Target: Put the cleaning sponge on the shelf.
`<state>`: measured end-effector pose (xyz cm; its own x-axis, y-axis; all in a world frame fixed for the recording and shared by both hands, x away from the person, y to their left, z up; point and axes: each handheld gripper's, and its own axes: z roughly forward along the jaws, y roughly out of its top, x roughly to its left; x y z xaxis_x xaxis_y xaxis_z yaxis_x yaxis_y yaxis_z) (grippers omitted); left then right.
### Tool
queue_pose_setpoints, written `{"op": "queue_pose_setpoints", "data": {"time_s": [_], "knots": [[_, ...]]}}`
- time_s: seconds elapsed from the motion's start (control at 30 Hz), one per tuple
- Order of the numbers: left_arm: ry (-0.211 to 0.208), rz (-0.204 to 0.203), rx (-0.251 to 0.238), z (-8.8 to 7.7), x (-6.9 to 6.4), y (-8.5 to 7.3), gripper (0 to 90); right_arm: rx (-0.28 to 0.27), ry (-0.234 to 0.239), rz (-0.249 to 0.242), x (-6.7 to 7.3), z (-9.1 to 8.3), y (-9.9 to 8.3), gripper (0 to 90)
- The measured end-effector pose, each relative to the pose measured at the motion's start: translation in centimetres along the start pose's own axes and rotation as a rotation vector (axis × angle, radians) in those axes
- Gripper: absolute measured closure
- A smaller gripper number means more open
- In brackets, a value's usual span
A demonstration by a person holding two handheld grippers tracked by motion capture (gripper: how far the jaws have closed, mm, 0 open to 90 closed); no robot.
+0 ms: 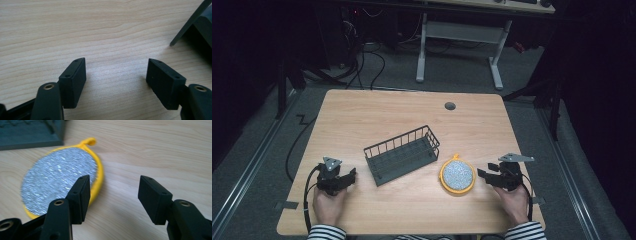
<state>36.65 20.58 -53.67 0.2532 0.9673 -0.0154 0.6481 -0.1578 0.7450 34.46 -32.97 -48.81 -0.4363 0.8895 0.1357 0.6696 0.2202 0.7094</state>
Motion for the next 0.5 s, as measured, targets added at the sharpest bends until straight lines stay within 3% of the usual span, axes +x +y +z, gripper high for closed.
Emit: {"op": "queue_pose_setpoints", "data": {"time_s": [0.13,0.23,0.5], "knots": [[0.0,0.002,0.0,0.0,0.0,0.0,32.1,0.007,0.025,-0.016,0.8,0.7,1.1,43.4],[0.0,0.002,0.001,0.0,0.0,0.0,32.0,0.038,0.039,-0.03,1.3,2.1,2.3,44.1],[-0.002,0.002,0.001,0.0,0.0,0.0,31.6,0.104,0.06,-0.005,1.2,4.2,3.0,47.5]]}}
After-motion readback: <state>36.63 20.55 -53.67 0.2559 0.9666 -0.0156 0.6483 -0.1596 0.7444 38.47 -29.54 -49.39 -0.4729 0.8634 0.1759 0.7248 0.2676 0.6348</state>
